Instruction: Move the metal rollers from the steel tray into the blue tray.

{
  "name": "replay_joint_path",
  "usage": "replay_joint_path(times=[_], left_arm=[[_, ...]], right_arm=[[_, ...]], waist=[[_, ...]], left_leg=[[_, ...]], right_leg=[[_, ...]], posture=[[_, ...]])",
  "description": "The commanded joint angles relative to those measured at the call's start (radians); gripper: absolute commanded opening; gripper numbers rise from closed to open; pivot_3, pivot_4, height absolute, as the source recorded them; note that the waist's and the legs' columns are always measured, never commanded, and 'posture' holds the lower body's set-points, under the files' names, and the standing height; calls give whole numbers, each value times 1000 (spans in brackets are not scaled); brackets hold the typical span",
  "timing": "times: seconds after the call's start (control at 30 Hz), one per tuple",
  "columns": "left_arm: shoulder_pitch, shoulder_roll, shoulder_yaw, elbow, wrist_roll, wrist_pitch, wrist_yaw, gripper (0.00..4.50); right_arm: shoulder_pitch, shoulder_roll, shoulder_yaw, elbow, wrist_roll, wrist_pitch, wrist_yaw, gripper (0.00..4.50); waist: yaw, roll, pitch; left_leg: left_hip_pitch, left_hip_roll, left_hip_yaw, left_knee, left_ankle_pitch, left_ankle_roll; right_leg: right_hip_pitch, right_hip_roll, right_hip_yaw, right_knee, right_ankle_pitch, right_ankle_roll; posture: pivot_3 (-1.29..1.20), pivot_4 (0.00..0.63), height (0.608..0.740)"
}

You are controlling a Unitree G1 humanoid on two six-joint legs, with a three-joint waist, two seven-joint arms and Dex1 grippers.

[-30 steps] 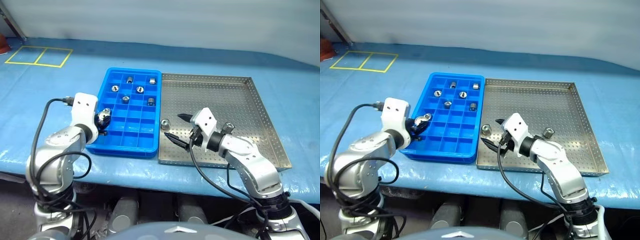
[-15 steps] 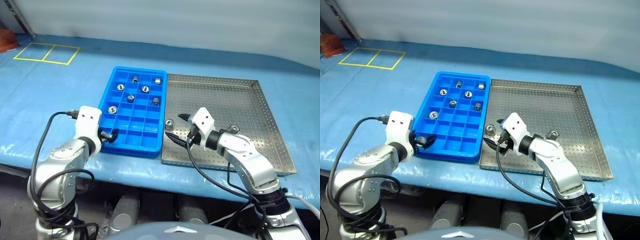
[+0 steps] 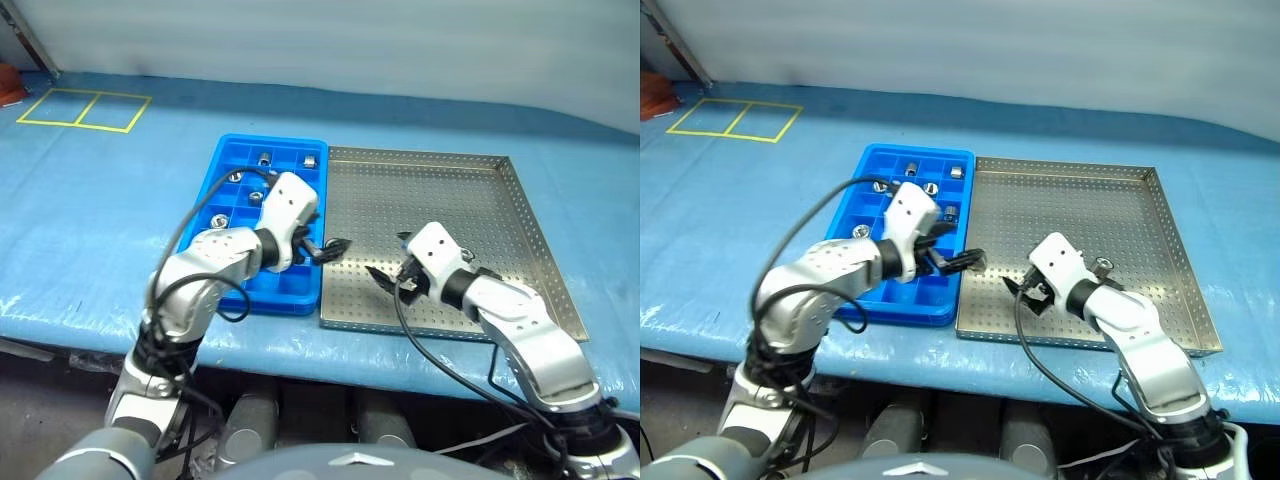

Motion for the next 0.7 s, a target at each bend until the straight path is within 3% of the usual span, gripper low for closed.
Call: replay_joint_path(times=[0.03,0.37,0.7], left_arm=[[-89,-35,-86,178,36,-163,-75,4176],[-301,-232,-203,746,157,-453,-196,4176],[-381,-369,-203,1051,272,-602,-190,4176]], right_arm=[[43,-38,-45,-86,-53,57,-44,4500],[191,9,-113,-216,-55,105,-98,4500],[262,33,-124,-285,-66,128,-135,4500]], waist=[[-7,0,0],[-72,0,0],[-132,1,0]], left_leg=[[0,0,0,0,0,0],[-2,0,2,0,-2,3],[-2,0,5,0,-3,5]], right_leg=[[0,0,0,-1,0,0],[0,0,0,-5,1,3],[0,-1,2,-8,3,5]], posture=[[-72,150,740],[-235,150,740],[-317,150,740]])
